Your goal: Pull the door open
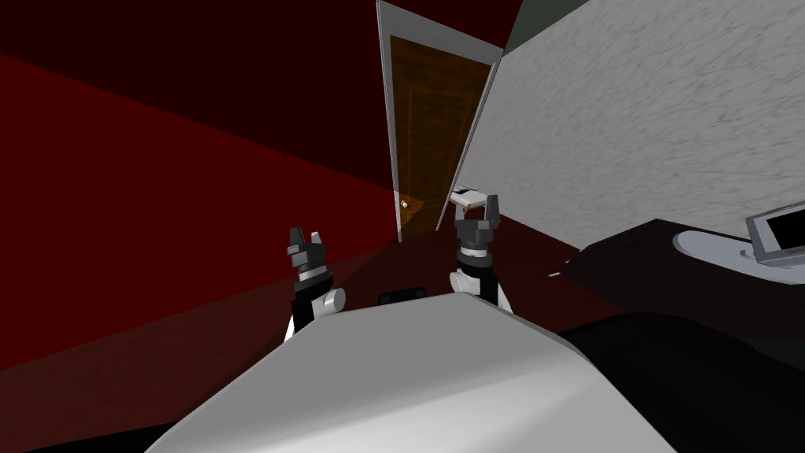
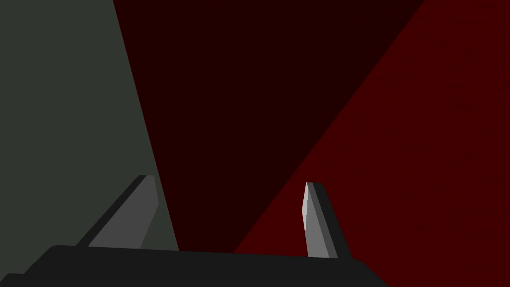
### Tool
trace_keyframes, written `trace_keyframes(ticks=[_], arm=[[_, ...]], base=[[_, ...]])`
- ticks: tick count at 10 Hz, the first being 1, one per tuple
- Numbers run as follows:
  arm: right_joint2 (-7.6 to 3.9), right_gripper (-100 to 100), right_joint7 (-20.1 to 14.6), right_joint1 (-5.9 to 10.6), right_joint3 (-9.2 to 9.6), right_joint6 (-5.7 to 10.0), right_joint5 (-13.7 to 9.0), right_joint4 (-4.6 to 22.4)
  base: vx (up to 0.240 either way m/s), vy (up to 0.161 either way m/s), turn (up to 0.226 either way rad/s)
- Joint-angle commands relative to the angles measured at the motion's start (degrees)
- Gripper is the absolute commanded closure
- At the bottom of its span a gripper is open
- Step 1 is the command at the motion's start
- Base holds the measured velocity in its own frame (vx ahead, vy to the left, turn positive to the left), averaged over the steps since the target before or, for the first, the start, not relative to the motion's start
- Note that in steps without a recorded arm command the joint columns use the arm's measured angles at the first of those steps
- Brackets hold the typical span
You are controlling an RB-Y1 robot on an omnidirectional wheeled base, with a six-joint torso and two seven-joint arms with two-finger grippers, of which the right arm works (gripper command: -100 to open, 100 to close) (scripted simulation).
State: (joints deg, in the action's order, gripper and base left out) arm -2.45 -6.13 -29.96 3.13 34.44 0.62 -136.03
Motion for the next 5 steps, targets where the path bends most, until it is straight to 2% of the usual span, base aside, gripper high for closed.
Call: trace_keyframes(ticks=[1,5], arm=[[-0.33,-100,1.3,0.58,-0.28,0.4,0.5,1.8],[-1.03,-100,4.4,2.03,-0.97,1.41,1.9,6.4]], base=[[0.049,-0.082,0.025],[0.092,0.033,-0.003]])
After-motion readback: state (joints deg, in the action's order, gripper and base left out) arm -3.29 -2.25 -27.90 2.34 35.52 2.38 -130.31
